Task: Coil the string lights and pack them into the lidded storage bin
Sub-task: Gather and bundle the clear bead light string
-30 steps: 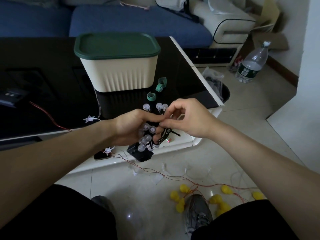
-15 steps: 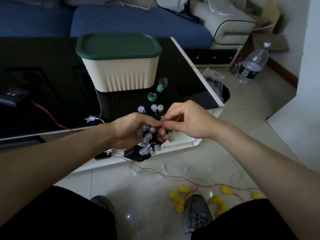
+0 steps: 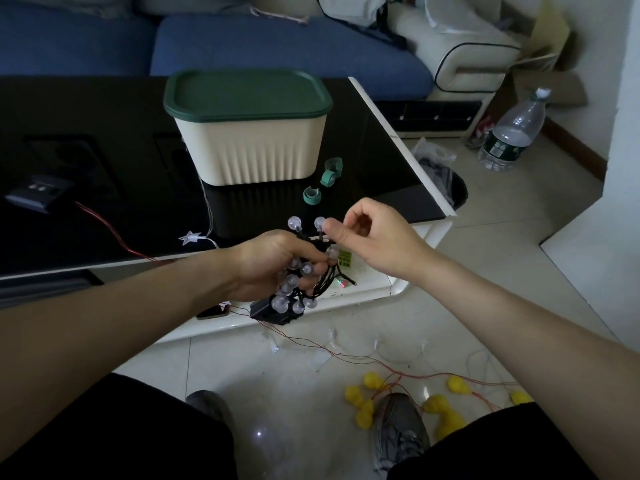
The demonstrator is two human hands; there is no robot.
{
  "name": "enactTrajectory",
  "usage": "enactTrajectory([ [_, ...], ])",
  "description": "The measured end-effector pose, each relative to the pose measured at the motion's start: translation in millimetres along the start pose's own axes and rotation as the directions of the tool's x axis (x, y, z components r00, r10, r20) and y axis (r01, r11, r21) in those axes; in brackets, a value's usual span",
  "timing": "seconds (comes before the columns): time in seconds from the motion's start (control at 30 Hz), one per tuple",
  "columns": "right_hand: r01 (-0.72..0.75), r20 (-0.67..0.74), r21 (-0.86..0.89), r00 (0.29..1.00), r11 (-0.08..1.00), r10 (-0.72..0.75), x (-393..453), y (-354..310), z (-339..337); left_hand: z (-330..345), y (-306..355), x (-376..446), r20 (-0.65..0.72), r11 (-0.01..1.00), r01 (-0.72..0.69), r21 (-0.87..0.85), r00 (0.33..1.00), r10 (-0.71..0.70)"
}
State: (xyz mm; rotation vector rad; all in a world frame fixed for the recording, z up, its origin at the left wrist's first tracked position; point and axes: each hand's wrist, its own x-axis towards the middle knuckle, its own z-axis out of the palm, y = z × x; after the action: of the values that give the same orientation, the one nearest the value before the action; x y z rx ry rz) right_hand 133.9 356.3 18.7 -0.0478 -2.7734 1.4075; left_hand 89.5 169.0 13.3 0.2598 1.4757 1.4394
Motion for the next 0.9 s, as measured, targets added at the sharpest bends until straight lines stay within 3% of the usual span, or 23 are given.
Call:
enactTrajectory([
  [0.07,-0.098,0.126,0.041,0.988,0.994,0.092,-1.8,1.2,0.1,-0.9,-0.6,-2.3,-0.073,1.000,0.024,-0.002,0.997,-0.024],
  [0.13,-0.120,0.297,-0.026,0.947,0.992,0.122,-4.1,3.2,0.4,-4.9,-1.9,-5.9,-0.121,0.999,0.010,0.041,0.993,-0.005],
  [0.23,0.001,0.415,-0.092,0.909,0.996,0.038,-5.8,4.8,4.3,-6.5,-1.2,-14.4,-0.110,0.969,0.005,0.248,0.994,0.023],
  [0.37,0.160,0.468,-0.071,0.877,0.985,-0.108,-4.6,-14.4,15.0,-7.5,-3.1,-30.1,-0.033,0.785,0.068,0.616,0.998,-0.061],
  [0.47,0.284,0.588,-0.178,0.798,0.942,-0.129,-4.7,-32.9,27.8,-11.3,-3.9,-39.7,0.016,0.707,0.068,0.703,0.994,-0.112],
  [0.6,0.258,0.594,-0.189,0.798,0.947,-0.099,-2.3,-42.1,40.4,-15.0,4.7,-53.0,0.095,0.748,-0.008,0.664,0.993,-0.073],
  [0.7,0.213,0.584,-0.143,0.807,0.967,-0.091,0.0,-45.9,44.8,-23.8,9.0,-63.3,0.075,0.757,-0.031,0.652,0.997,-0.024],
  [0.9,0.192,0.552,-0.196,0.832,0.962,-0.053,8.4,-60.3,48.2,-39.4,12.5,-72.6,0.044,0.696,-0.092,0.713,0.995,0.087],
])
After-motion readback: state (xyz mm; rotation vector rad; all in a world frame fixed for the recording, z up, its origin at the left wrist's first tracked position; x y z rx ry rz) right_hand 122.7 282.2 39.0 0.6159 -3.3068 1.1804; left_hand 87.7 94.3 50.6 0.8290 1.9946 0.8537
